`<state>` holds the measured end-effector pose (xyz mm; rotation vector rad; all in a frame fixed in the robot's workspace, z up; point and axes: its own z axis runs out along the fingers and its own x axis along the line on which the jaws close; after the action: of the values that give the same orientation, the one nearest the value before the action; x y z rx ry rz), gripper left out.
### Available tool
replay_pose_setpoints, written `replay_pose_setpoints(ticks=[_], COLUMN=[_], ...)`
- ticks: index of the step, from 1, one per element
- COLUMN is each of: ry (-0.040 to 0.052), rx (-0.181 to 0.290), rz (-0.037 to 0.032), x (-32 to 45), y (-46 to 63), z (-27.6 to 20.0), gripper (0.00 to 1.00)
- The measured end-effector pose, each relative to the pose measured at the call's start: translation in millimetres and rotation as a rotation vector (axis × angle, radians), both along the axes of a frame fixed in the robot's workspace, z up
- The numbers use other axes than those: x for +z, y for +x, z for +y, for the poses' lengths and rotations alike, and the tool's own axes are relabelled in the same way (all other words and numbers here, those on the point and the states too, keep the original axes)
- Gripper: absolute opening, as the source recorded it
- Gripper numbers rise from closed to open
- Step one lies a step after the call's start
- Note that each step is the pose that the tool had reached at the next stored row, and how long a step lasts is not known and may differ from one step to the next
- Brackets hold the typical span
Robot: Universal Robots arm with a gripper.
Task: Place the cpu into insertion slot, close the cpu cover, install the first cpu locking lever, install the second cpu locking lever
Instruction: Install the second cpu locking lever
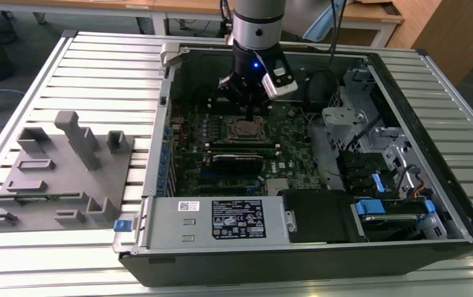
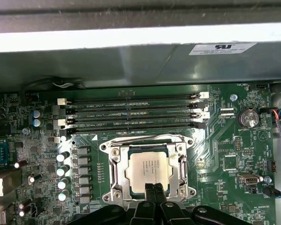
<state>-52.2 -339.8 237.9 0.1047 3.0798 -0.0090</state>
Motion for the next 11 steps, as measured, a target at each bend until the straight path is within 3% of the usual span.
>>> replay_pose_setpoints(ticks=[11], ry=[0.0], rx=[0.0], rz=[0.0002], x=[4.4], y=[0.0], z=[0.0], gripper=[0.11])
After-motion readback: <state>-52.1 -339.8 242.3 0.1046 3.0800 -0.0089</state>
